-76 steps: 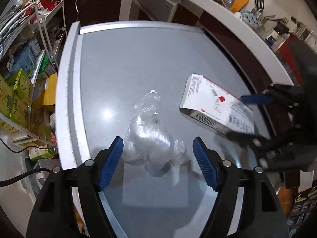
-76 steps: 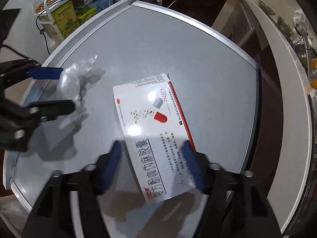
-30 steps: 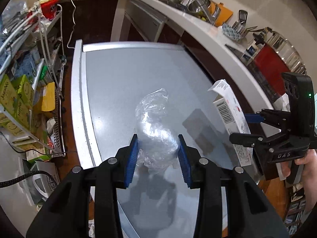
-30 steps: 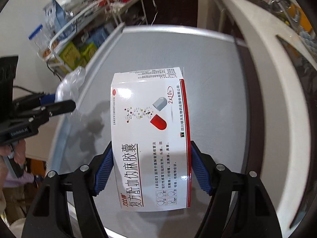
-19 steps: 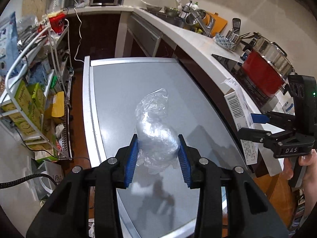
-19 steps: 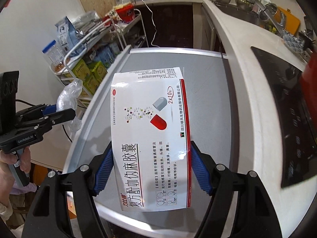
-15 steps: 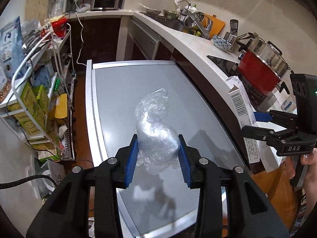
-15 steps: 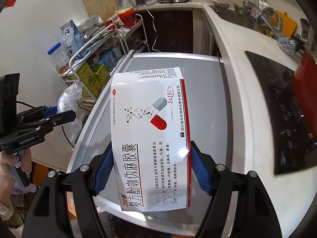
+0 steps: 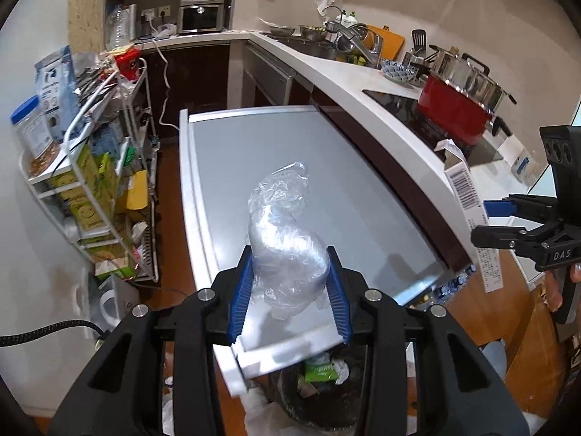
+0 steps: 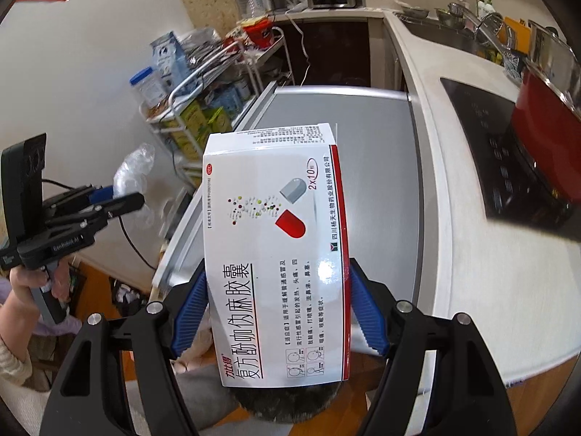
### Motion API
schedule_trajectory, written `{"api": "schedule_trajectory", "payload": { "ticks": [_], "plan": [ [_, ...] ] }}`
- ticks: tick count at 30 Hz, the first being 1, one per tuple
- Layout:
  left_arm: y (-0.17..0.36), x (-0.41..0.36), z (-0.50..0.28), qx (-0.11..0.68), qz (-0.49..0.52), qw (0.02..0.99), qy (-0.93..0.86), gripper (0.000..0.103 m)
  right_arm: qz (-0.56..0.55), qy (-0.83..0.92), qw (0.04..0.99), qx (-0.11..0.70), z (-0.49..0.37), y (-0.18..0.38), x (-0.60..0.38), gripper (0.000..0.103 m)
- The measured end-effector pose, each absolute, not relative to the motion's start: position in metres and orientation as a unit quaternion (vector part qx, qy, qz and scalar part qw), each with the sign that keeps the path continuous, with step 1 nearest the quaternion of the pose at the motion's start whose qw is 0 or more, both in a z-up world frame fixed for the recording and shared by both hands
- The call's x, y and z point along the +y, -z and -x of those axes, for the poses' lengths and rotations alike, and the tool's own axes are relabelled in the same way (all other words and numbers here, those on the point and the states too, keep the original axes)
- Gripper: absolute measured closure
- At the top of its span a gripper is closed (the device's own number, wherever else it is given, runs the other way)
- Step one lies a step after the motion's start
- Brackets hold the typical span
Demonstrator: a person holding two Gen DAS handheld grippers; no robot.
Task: Collect trash
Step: 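Carry the plastic wrap and medicine box over the black bin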
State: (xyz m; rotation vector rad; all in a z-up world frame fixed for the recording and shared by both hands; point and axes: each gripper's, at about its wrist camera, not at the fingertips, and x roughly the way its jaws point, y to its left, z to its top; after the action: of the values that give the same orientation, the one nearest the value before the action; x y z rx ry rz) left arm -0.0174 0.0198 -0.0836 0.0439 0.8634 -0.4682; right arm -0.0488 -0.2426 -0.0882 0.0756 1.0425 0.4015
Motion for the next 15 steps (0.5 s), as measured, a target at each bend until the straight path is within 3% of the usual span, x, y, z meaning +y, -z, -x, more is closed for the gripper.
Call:
{"api": "schedule_trajectory", "payload": {
  "ticks": [15],
  "plan": [
    [0.138,0.022,0.103,0.48,-0.018,0.854,0.201,0.064,-0.009,-0.244,0.78,0.576,0.121,0.15,-0.222,0.032]
  ]
}}
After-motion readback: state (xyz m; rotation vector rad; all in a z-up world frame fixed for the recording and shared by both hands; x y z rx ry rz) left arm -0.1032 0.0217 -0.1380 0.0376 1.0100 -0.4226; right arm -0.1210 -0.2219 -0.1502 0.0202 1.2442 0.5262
